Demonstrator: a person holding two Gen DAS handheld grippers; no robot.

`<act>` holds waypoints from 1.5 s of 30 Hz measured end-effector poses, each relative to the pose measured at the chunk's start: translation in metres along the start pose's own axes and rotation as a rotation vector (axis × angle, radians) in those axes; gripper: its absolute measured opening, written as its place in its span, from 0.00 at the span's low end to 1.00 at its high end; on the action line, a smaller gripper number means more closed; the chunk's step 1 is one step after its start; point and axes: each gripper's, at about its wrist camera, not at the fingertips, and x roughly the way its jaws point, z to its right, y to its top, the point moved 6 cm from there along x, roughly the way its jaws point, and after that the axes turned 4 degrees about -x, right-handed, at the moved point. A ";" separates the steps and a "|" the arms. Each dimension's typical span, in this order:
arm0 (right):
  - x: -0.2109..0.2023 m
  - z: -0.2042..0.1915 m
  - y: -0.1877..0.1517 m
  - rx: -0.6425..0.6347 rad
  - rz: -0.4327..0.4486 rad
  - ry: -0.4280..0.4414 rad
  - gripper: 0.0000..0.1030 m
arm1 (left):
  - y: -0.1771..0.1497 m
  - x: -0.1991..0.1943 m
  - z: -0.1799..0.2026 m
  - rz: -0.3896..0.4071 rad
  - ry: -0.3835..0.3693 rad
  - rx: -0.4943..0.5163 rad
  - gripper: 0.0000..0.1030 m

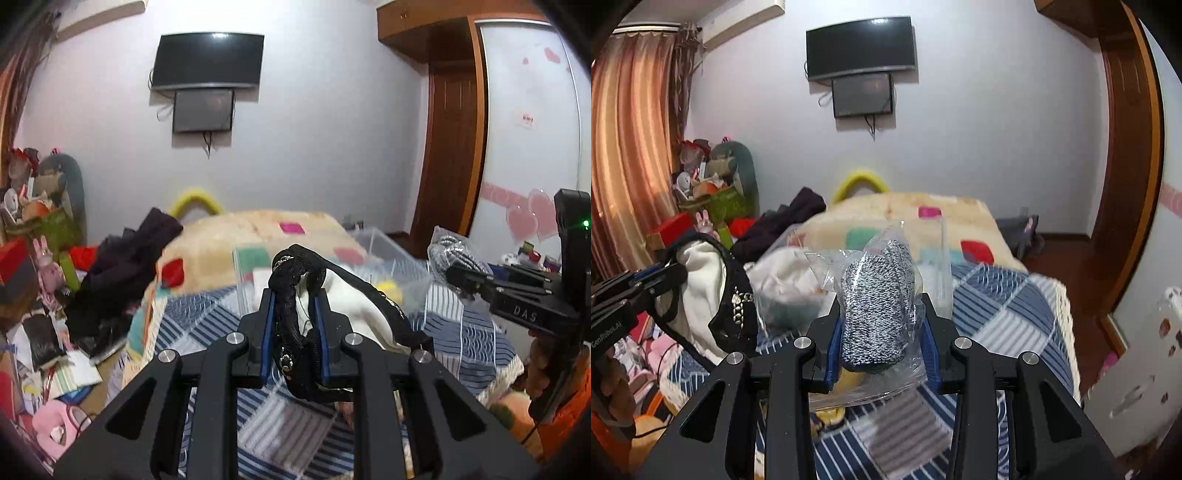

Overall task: Organize soft objects
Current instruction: 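Put the grey knit bag in the box with right tool while left drops black-trimmed cloth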

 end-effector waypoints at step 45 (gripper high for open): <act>0.100 -0.008 0.011 -0.086 -0.200 -0.021 0.37 | 0.005 0.147 -0.018 -0.199 0.072 -0.055 0.65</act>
